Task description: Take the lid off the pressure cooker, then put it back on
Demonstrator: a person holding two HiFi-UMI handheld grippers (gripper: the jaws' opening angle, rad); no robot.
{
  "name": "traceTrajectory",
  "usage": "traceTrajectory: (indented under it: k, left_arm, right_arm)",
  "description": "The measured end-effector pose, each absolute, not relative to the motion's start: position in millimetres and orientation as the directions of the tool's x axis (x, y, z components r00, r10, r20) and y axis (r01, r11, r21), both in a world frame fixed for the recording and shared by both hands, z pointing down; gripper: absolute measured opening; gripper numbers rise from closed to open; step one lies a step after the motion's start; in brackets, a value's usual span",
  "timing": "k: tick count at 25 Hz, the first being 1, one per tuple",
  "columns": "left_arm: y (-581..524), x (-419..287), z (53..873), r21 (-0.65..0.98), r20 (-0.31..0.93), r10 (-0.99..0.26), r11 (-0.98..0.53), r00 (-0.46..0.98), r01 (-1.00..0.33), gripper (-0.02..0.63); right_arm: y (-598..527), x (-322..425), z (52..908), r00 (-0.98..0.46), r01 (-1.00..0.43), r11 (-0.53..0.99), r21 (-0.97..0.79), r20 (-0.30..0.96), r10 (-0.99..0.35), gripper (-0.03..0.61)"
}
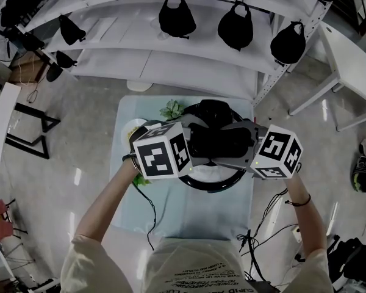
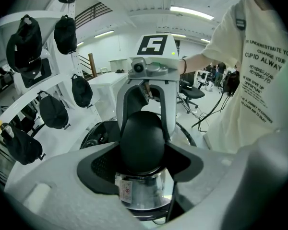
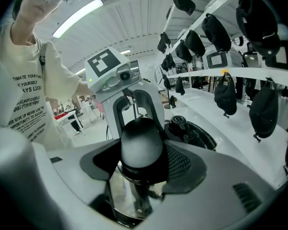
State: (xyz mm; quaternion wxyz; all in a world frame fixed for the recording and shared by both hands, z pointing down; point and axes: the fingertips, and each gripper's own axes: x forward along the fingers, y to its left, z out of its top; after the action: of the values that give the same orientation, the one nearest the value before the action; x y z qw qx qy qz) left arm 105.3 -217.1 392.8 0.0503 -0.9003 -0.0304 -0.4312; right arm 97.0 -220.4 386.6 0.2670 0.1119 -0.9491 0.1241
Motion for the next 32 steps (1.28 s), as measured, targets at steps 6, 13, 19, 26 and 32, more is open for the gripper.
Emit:
traceTrajectory:
  k: [6,13,19,26,32]
  left_arm:
    - [-219.5,105.0,396.7,-0.049,0.780,0.020,-0.994,0.625,0.093,0.288]
    - [-221.1,105.3,398.3,-0.028,0.774,0.035,-0.996,0.632,0.090,0.288]
    - [-221.6,103.8,399.1,-0.022,0.762,0.042,-0.996,0.647,0.090,0.288]
    - [-221.6,103.7,399.8,-0.024,0.741,0.040,-0.996,0.670,0.086,0.288]
    - [-223.3,102.6,399.5,-0.023,0.717,0.023,-0.998,0.697,0.056,0.290]
  right_arm:
    - [-222.8,97.2,389.9,-0.834,-0.277,0.942,-0.188,0.534,-0.138,0.276]
    - [-224.6,97.1,391.3,-0.831,-0.279,0.939,-0.202,0.541,-0.131,0.276]
    - [-224.9,95.6,392.8,-0.826,-0.279,0.937,-0.208,0.549,-0.124,0.277]
    - [-224.7,96.2,393.2,-0.825,-0.281,0.939,-0.200,0.550,-0.130,0.278]
    - [-226.1,96.8,392.6,-0.823,-0.301,0.937,-0.178,0.545,-0.160,0.278]
